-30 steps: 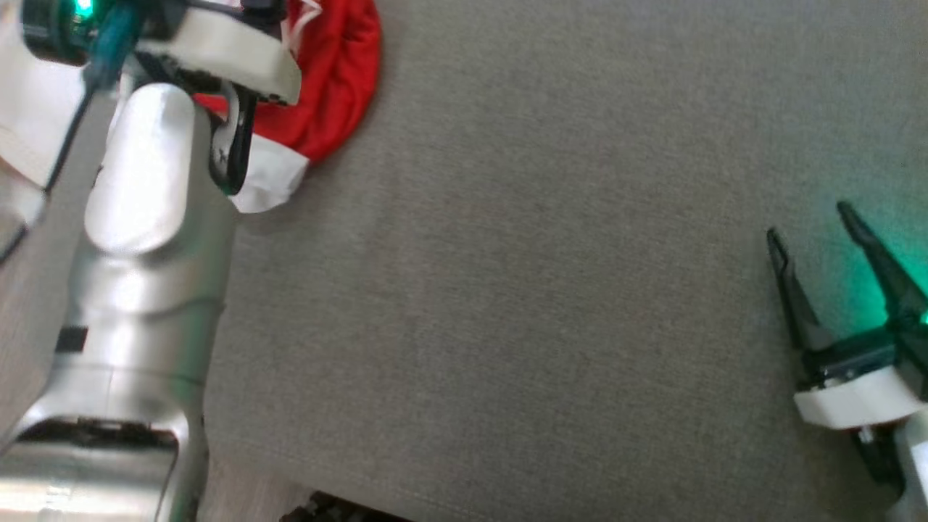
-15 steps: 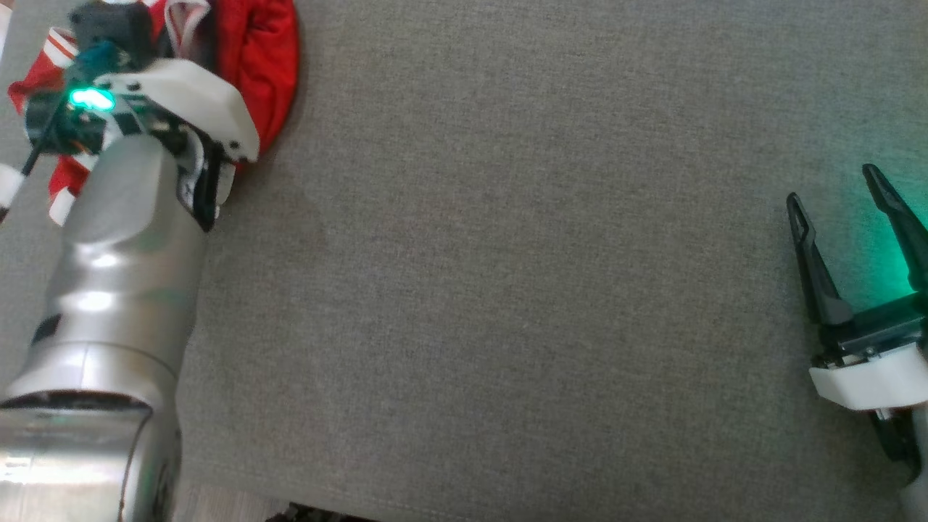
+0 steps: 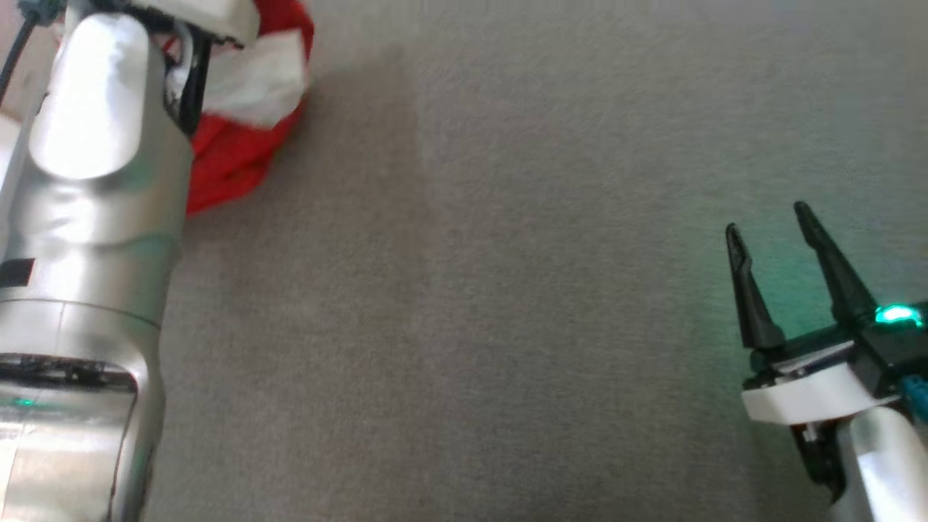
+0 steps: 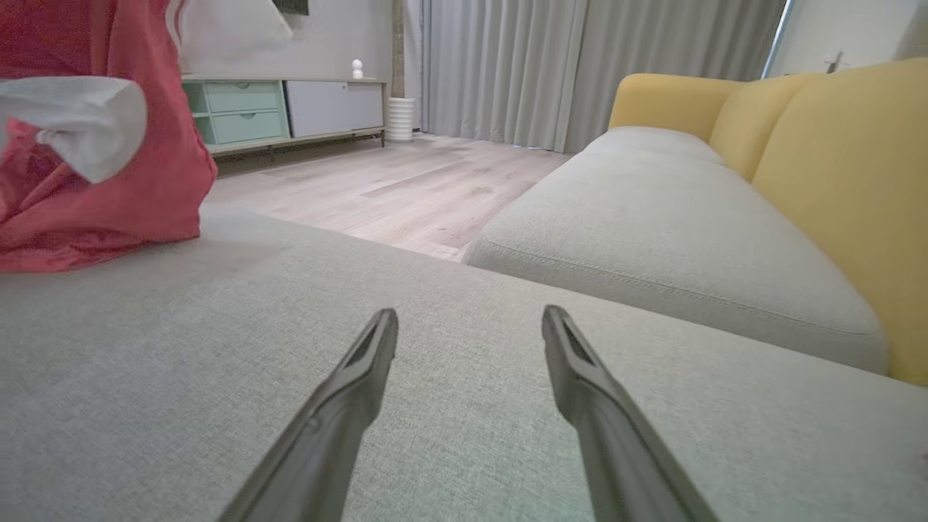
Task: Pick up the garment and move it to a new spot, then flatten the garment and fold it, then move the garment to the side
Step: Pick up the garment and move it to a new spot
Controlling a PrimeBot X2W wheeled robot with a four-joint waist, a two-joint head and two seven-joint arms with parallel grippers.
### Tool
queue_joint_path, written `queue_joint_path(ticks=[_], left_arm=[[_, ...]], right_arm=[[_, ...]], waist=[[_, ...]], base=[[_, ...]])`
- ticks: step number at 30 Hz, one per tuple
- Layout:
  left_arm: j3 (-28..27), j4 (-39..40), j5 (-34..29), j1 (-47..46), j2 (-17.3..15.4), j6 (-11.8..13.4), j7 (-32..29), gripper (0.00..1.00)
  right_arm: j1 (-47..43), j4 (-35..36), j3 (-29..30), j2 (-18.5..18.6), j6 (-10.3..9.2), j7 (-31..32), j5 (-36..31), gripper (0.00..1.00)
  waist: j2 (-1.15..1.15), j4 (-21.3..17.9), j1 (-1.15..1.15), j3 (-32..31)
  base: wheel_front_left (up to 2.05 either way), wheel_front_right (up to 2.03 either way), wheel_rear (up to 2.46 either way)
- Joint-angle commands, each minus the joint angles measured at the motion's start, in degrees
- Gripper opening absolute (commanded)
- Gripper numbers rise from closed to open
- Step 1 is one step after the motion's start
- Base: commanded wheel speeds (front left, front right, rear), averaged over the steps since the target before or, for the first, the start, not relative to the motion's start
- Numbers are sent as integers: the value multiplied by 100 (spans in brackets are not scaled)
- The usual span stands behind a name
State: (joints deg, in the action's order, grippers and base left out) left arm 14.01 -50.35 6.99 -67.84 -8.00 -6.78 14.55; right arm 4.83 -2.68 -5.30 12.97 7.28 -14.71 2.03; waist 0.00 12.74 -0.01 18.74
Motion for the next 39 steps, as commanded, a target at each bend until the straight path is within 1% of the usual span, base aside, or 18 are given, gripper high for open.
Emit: queue_joint_path(ticks=[1,7,10,14,18,22,24,26,30,31,32,33,39], left_arm=[[-49,243,-34,-230,-256,-25,42,0],[335,1035,116,-184,-207,-63,38,0],[543,1371,259,-122,-179,-67,-2,0],[783,1741,463,-1,-134,-68,-37,0],[1057,1908,587,272,-78,-69,-119,0],[1534,2072,761,988,-73,-69,-158,0],[1800,2138,773,1511,-126,-69,-115,0],[1955,2135,809,2167,-122,-58,-56,0],[2118,1997,829,3353,-37,157,27,0],[2133,1968,817,3565,-2,217,35,12],[2105,2005,807,3744,35,287,39,85],[2049,2078,799,3911,79,374,40,100],[1552,2949,716,4988,280,736,43,100]], right_arm=[[-128,139,-109,6,21,-29,45,100],[-371,97,-82,-351,21,-29,66,100],[-522,127,-56,-476,21,-29,68,100],[-633,156,-25,-585,21,-29,79,100],[-654,158,-55,-679,21,-29,91,100],[-663,184,-30,-786,21,-29,126,100],[-677,185,-23,-834,21,-29,144,100],[-693,168,-24,-877,21,-29,156,100],[-702,138,-9,-942,21,-29,182,100],[-700,124,2,-953,21,-29,189,100],[-698,102,7,-961,21,-29,198,100],[-701,76,10,-968,21,-29,206,100],[-877,-143,160,-986,21,-29,219,100]], waist=[[0,-432,1,-492],[0,-1133,1,-1208],[0,-1471,1,-1423],[0,-1873,1,-1546],[0,-2221,1,-1575],[0,-2471,1,-1495],[0,-2534,1,-1406],[0,-2572,1,-1322],[0,-2569,1,-1181],[0,-2538,1,-1159],[0,-2506,1,-1151],[0,-2467,1,-1156],[0,-2066,1,-1529]], base=[[0,0,0],[0,0,0],[0,0,0],[0,0,0],[0,0,0],[0,0,0],[0,0,0],[0,0,0],[0,0,0],[0,0,0],[0,0,0],[0,0,0],[0,0,0]])
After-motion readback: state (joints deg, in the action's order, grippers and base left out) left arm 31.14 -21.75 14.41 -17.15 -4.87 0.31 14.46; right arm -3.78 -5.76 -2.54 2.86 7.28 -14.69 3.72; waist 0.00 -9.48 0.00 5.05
